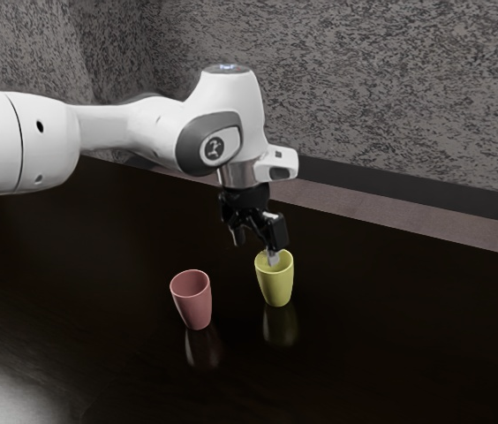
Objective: Place the right cup onto the left cup
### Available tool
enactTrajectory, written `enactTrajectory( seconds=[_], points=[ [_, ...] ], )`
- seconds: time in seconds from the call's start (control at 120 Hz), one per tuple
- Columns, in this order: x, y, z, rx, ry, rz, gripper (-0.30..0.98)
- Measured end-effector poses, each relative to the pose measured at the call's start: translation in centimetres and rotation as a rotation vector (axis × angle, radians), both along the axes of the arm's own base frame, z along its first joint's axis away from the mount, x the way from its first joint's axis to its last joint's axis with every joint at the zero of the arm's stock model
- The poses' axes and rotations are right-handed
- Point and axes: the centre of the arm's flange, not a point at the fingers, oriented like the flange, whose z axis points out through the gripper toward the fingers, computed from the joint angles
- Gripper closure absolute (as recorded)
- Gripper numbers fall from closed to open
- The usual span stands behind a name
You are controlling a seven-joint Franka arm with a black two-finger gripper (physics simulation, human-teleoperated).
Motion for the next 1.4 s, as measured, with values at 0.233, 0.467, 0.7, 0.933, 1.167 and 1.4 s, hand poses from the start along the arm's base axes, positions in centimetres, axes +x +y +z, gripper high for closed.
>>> enactTrajectory(
  seconds=[0.233, 0.467, 0.7, 0.933, 1.167, 1.4],
  points=[
    [3.2, -2.6, -2.0, -0.005, -0.02, -0.018, 0.02],
    [4.9, -3.1, -4.3, -0.006, -0.008, -0.015, 0.04],
    [5.9, -2.6, -6.1, -0.01, 0.009, 0.003, 0.1],
    [7.6, -1.6, -8.2, -0.006, 0.019, 0.019, 0.12],
    [8.3, -0.6, -11.6, -0.01, 0.062, 0.042, 0.14],
    [8.8, -0.6, -11.6, -0.018, 0.056, 0.042, 0.38]
  ],
)
